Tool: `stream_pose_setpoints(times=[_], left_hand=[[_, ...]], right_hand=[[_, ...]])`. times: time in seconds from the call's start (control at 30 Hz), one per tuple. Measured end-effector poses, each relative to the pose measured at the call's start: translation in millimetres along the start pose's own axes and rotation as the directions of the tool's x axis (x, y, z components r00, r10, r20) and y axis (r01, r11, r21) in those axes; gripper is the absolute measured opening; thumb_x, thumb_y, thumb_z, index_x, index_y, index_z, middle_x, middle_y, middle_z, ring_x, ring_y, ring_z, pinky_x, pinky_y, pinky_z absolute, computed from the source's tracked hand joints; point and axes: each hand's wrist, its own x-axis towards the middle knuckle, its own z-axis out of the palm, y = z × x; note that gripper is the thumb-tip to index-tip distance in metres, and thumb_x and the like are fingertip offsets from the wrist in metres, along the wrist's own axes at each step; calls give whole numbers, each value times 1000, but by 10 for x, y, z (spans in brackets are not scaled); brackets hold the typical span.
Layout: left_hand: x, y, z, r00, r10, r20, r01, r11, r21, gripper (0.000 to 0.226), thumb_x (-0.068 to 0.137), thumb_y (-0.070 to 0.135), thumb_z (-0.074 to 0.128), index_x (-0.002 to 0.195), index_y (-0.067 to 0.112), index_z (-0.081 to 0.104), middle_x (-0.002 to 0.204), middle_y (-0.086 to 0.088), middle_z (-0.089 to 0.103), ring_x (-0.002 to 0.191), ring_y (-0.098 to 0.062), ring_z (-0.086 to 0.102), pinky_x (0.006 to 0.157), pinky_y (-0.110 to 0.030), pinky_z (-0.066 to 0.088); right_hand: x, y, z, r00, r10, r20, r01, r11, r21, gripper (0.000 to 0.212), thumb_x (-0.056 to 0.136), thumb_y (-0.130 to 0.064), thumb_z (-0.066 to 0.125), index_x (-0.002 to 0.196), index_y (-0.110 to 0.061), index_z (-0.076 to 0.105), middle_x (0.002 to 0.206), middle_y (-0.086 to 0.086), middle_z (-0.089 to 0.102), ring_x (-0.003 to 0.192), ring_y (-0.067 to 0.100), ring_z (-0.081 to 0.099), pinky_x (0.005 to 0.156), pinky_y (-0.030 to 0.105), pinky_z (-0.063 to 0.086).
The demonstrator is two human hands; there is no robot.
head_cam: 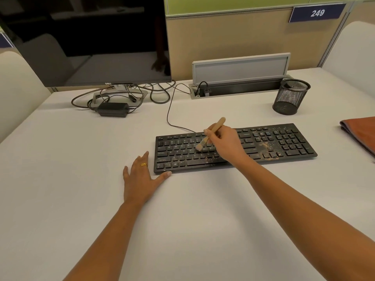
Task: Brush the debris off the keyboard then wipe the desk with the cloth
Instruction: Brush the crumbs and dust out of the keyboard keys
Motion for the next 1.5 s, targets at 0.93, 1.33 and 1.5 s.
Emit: stream_pose_setpoints(times=[0.93, 1.33, 1.5], left_hand=[[19, -34, 11, 1000, -16, 4, 16, 1000, -16, 99, 76, 71, 54, 151, 17, 19, 155, 0, 27, 145, -13, 18, 118, -42, 2], [16, -37, 6, 1000, -16, -18, 16, 999, -32, 101, 74, 71, 55, 151, 16, 20, 155, 0, 27, 144, -12, 20, 119, -42, 2], [9, -31, 5, 1000, -18, -25, 17, 999, -43, 100, 74, 70, 57, 150, 16, 21, 155, 0, 29, 144, -11, 20, 119, -42, 2]], right_hand=[[-48, -668, 571, 845, -254, 470, 387, 898, -210, 44, 99, -42, 34, 94, -14, 68, 89, 2, 68, 79, 14, 55, 63, 27, 35], [5, -698, 490, 835, -292, 467, 450, 850, -273, 40, 99, -40, 33, 77, -18, 58, 70, -5, 55, 74, 14, 49, 65, 27, 31], [37, -721, 496, 884, -267, 385, 364, 909, -205, 41, 100, -39, 34, 76, -16, 59, 64, -9, 52, 66, 13, 49, 64, 27, 31]])
